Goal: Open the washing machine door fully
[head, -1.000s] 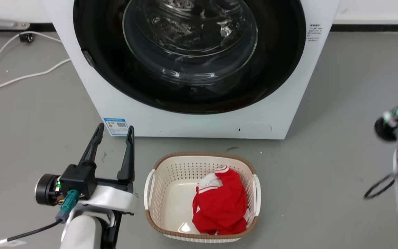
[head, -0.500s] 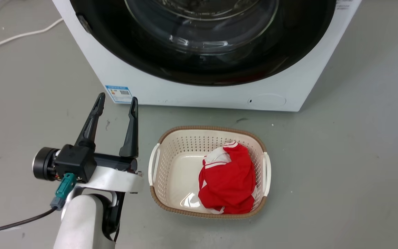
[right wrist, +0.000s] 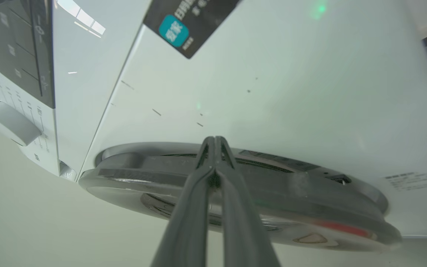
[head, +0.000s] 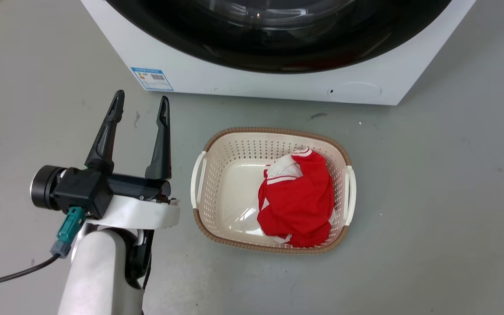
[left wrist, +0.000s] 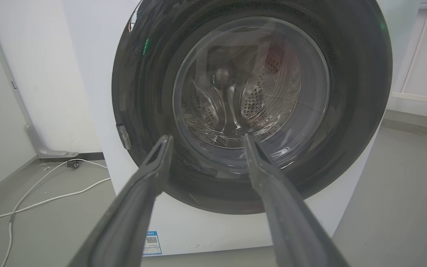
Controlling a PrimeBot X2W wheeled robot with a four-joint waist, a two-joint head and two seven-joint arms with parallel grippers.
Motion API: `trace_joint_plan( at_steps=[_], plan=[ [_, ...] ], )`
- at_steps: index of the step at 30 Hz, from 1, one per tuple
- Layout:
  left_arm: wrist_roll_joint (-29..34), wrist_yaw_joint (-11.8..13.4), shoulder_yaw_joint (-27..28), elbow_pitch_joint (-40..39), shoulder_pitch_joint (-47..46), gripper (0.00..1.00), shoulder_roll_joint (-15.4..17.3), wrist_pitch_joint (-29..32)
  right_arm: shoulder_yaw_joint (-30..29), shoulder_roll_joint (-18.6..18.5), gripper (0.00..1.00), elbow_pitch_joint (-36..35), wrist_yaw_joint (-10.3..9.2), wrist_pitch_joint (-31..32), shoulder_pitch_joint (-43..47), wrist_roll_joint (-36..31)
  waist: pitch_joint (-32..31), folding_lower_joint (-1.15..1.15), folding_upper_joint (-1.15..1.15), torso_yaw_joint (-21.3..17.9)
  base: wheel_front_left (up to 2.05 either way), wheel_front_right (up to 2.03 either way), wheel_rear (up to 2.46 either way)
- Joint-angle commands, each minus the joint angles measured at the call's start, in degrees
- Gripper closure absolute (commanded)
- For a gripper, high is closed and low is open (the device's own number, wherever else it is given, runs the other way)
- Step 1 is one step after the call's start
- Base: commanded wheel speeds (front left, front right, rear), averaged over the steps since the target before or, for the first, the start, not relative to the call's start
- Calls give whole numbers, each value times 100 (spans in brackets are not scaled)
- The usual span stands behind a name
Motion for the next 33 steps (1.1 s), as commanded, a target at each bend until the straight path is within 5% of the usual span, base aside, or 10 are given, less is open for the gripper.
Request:
trace_joint_plan(
  at_steps=[1,14,33],
  plan=[
    [0,-20,2,-28,-117,0,1,-15,50,47,100,89,-1,32,-124,-68,122,-1,0,36,0,0,0],
    [-24,-29,-31,-100,-247,0,-13,-15,119,122,100,307,-2,238,-237,-372,488,-1,0,117,0,0,0],
    [-3,-41,-62,56,-268,0,-40,-15,-69,294,100,227,1,2103,-50,-65,358,-1,0,56,0,0,0]
  ],
)
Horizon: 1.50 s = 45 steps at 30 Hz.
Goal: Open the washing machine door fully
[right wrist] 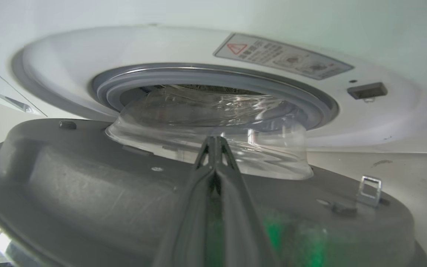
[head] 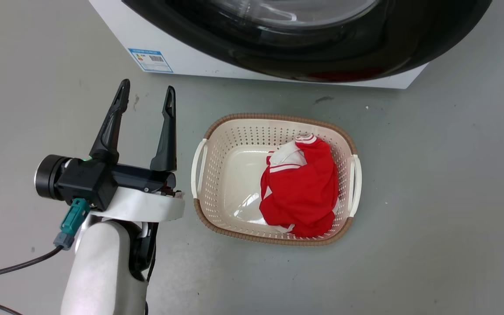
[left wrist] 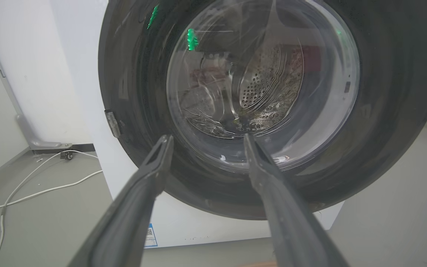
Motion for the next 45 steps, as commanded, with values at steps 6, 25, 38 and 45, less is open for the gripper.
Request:
trace_joint_plan(
  at_steps=[6,25,38,45],
  plan=[
    [28,-9,-27,164,141,0,-6,-15,12,157,100,-272,2,641,656,186,-448,-1,0,-29,0,0,0],
    [64,-5,-217,507,922,0,23,-15,104,649,100,-1746,2,1646,2751,649,-1718,-1,0,-54,0,0,0],
    [9,-5,-302,585,1206,0,-1,-15,238,954,100,-2654,1,2027,3709,808,-2059,-1,0,53,0,0,0],
    [-20,-5,-304,604,1290,0,-11,-15,309,1081,100,-3128,1,2111,4178,890,-2128,-1,0,114,0,0,0]
  ],
)
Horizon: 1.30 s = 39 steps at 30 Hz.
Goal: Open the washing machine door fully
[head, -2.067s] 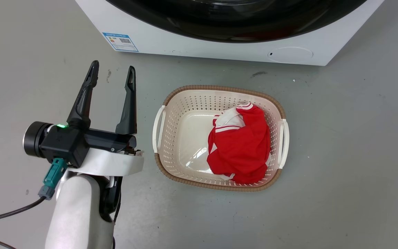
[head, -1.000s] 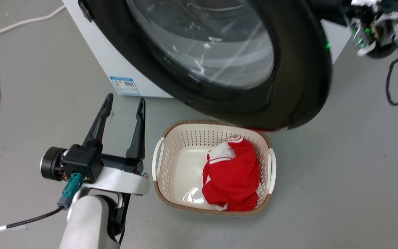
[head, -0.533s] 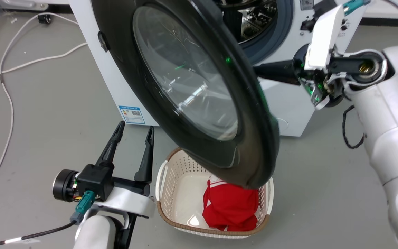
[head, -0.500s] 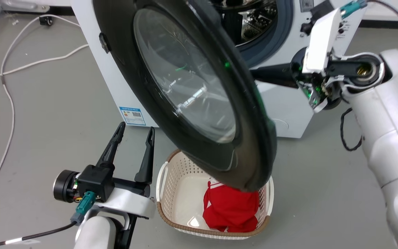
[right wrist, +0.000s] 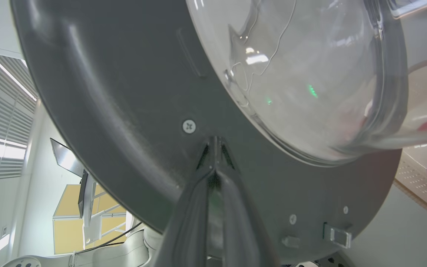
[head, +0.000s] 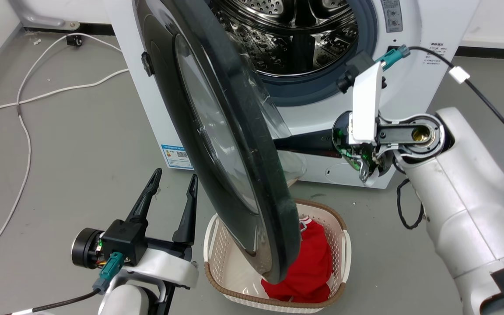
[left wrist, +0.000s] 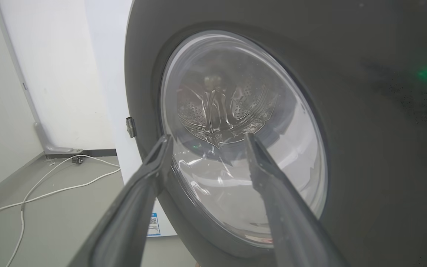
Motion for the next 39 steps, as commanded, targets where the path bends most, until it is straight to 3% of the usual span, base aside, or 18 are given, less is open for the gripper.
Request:
trace_joint_plan(
  at_steps=[1,8,17,27,28,29,30,31,36,37,39],
  plan=[
    [-27,3,2,8,65,0,-3,-15,21,63,100,-73,0,7,150,35,-8,1,0,11,0,0,0],
    [-32,6,43,28,109,0,-13,-15,-76,116,100,-452,0,-182,548,124,-51,1,0,0,0,0,0],
    [-31,48,190,69,177,0,-15,-15,-1022,32,100,-1157,-1,-1620,1445,357,-84,1,0,-170,0,0,0],
    [-3,95,385,89,285,0,-12,-15,-1945,-63,100,-2229,0,-2894,3180,481,-130,1,0,-437,0,0,0],
    [3,89,394,86,289,0,-12,-15,-1996,-56,88,-2321,0,-3067,3367,400,-136,1,0,-458,0,0,0],
    [12,88,403,89,302,0,-11,-15,-2047,-42,53,-2413,0,-3236,3543,350,-136,1,0,-473,0,0,0],
    [19,86,409,96,309,0,-11,-15,-2120,-8,7,-2503,0,-3412,3695,343,-138,1,0,-487,0,0,0],
    [23,84,422,104,312,0,-10,-15,-2166,20,0,-2577,0,-3565,3841,315,-143,1,0,-502,0,0,0],
    [46,77,471,96,320,0,12,-15,-2257,97,0,-2905,0,-4371,4417,-38,-158,1,0,-554,0,0,0],
    [38,72,506,77,322,0,17,-15,-2266,125,0,-3044,0,-5005,4608,-512,-171,1,0,-580,0,0,0],
    [47,70,523,73,337,0,17,-15,-2282,137,0,-3119,0,-5479,4675,-913,-180,1,0,-591,0,0,0]
  ],
)
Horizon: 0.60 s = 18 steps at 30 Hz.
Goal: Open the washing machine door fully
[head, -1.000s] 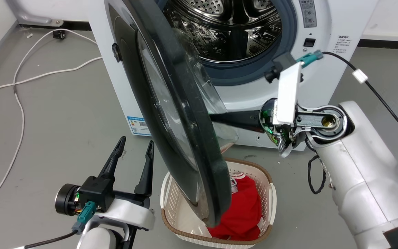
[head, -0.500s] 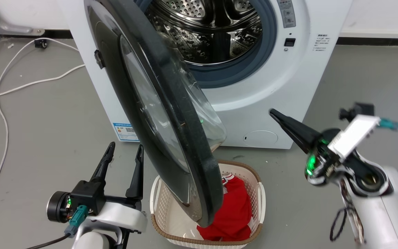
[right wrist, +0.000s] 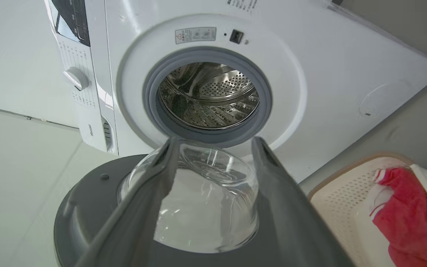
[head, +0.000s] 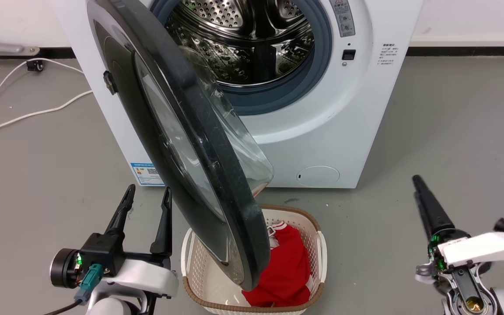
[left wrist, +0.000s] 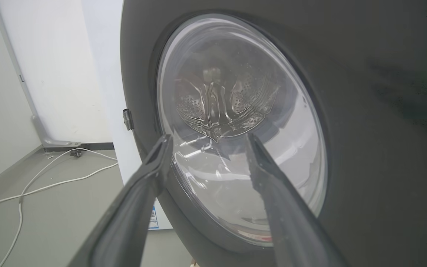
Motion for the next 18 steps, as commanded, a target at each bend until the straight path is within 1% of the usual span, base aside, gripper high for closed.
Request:
trace_joint_plan(
  at_steps=[1,2,6,8,9,13,14,18],
  plan=[
    [7,-16,25,-17,48,0,19,-15,-20,19,0,-69,0,-316,93,-302,-6,0,0,-7,0,0,0],
    [12,-17,32,-21,48,0,18,-15,-36,24,0,-94,0,-563,108,-547,-9,0,0,-11,0,0,0],
    [20,-18,60,-37,34,0,17,-15,-57,-50,0,-128,0,-1453,44,-1867,-14,0,0,-20,0,0,0],
    [24,-17,66,-46,24,0,15,-15,-97,-160,0,-150,0,-1818,-21,-2727,-15,0,0,-18,0,0,0],
    [28,-16,69,-53,17,0,14,-15,-144,-145,0,-177,0,-1941,-55,-3122,-13,0,0,-17,0,0,0],
    [46,-16,88,-80,-6,0,13,-15,-413,-110,0,-519,-1,-2181,-144,-4913,-1,0,0,-16,0,0,0],
    [59,-17,94,-90,-17,0,20,-15,-481,-41,0,-764,-1,-2209,-115,-5646,6,0,0,-16,0,0,0],
    [63,-22,108,-98,-22,0,38,-15,-370,15,0,-1220,-1,-2225,110,-6980,7,0,0,-13,0,0,0]
  ],
)
